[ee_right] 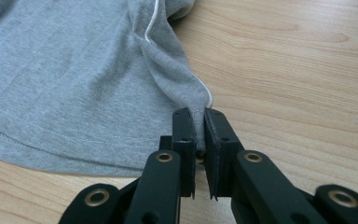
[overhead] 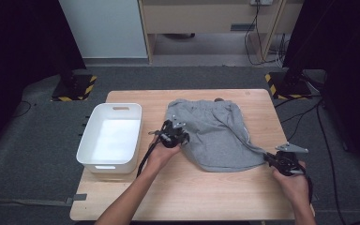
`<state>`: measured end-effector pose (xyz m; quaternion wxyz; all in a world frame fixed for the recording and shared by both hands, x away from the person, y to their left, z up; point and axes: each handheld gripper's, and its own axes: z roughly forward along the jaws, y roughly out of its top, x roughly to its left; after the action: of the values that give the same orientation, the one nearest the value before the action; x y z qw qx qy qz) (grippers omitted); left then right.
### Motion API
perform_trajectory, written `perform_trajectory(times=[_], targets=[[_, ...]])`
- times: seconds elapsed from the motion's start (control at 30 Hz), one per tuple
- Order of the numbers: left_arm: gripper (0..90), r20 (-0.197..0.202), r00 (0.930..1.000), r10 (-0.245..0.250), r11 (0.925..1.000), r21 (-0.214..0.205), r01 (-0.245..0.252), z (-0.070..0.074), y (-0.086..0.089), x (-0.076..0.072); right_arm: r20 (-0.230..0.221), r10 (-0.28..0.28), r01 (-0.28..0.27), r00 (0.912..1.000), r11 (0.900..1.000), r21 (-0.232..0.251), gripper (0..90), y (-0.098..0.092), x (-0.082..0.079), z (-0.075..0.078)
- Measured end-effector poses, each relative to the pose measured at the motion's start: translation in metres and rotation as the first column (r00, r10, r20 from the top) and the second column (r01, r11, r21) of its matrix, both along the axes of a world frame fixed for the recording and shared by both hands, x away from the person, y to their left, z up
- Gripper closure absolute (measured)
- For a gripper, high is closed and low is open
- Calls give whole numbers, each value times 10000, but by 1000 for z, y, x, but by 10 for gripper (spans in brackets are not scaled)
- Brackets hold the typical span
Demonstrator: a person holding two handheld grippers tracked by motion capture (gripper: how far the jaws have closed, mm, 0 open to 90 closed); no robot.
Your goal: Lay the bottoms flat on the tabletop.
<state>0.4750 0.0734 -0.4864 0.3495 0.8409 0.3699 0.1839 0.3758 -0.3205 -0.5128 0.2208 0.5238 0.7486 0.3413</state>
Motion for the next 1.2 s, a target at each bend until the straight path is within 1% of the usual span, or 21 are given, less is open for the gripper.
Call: perform_trajectory(times=[0.03,0.1,0.13,0.17,0.2,0.3,0.33,0.4,0.5,0.57,0.6,0.67,0.7,0.8,0.87,0.93,1.0,1.13,1.2], targets=[[850,-58,10000,-10,9998,184,11,-3,-5,6,-19,3,-3,10000,10000,25,839,0,0,0],[849,-197,9998,56,9992,396,-48,-8,-10,15,-18,24,-24,10000,10000,11,839,-1,0,-1],[847,-258,9996,118,9990,443,-106,-11,-12,19,-60,-3,4,10000,10000,27,839,-1,0,-1],[845,-399,9990,203,9988,450,-185,-14,-14,23,-46,45,-45,10000,10000,23,839,-2,1,-1],[843,-444,9988,219,9988,437,-200,-16,-15,25,-70,5,-5,10000,10000,48,839,-3,1,-1],[828,-498,9988,39,9984,568,-11,-27,-19,30,-62,23,-23,10000,10000,14,839,-5,1,-2],[819,-499,9987,39,9985,555,-12,-29,-20,31,-40,27,-27,10000,10000,-33,839,-5,2,-3],[797,-569,9983,98,9996,287,-81,-33,-20,33,-58,27,-27,10000,10000,-12,839,-5,2,-3],[735,-550,9983,173,9998,58,-170,-32,-20,33,-92,35,-35,10000,10000,-5,839,-5,2,-3],[698,-352,9993,134,9999,-75,-137,-26,-19,30,-97,-9,9,10000,10000,-19,839,-4,2,-3],[670,-211,9997,135,9997,-219,-139,-21,-18,29,-120,4,-5,9999,10000,-28,838,-4,2,-3],[593,10,9997,229,9986,-481,-228,-12,-15,25,-133,56,-57,9999,10000,-80,838,-3,2,-3],[591,93,9997,225,9976,-658,-218,-8,-14,23,-123,54,-56,9999,9999,-101,838,-3,2,-3],[559,277,9996,70,9959,-901,-45,2,-11,16,-136,50,-52,9999,9999,-151,832,-2,2,-4],[538,406,9991,148,9929,-1184,-99,6,-6,8,-187,20,-23,9998,9998,-195,829,-2,2,-4],[547,431,9990,121,9925,-1222,-68,6,-3,1,-174,17,-21,9998,9998,-205,831,-2,2,-4],[556,275,9994,200,9927,-1195,-166,3,2,-7,-148,6,-9,9999,9998,-207,832,-2,2,-4],[558,100,9990,445,9913,-1242,-429,-5,9,-12,-155,2,-6,9999,9997,-238,833,-2,2,-4],[554,25,9987,502,9898,-1339,-494,-9,10,-15,-132,9,-12,9999,9998,-222,833,-2,2,-4]])
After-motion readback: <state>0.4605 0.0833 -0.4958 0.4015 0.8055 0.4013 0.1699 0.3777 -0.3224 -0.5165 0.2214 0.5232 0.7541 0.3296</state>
